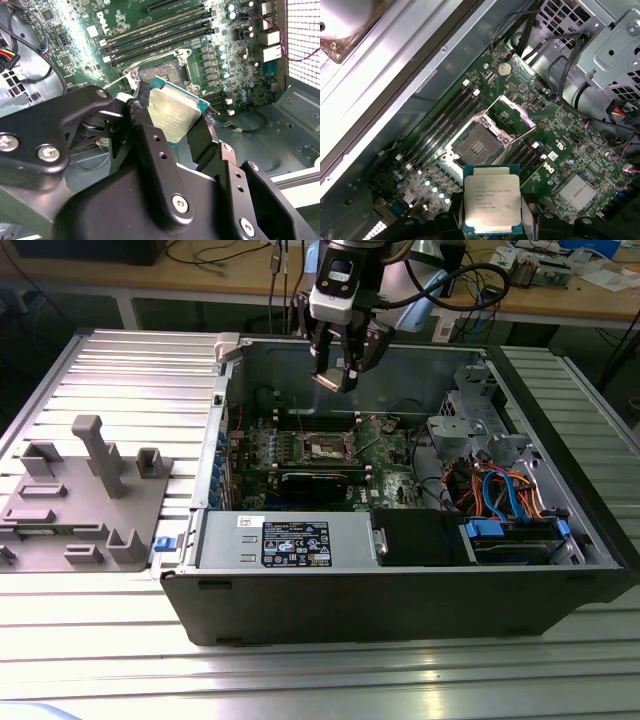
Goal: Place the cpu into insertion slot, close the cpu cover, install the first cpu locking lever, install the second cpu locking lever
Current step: 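Place the cpu into insertion slot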
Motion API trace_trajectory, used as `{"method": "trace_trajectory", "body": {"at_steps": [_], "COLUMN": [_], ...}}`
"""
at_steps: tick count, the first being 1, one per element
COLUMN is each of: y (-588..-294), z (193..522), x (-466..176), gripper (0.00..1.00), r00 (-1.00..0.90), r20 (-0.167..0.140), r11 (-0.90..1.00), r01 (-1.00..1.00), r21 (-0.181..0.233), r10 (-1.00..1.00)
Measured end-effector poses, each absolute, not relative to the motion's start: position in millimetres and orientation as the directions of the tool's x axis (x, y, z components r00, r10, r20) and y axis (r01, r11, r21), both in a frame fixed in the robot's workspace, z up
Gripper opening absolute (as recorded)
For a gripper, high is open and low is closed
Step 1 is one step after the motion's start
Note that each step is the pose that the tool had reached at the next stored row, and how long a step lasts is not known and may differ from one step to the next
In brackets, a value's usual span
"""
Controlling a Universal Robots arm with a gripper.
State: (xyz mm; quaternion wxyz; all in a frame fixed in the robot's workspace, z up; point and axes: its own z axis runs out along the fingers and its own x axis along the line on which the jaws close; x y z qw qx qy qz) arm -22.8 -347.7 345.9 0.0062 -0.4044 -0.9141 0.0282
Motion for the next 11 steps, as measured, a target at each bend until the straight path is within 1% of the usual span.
{"method": "trace_trajectory", "body": {"at_steps": [11], "y": [-347.7], "z": [345.9], "x": [-22.8], "gripper": [0.54], "r00": [-0.658], "r20": [-0.012], "r11": [0.656], "r01": [0.752], "r21": [-0.057], "r10": [0.753]}}
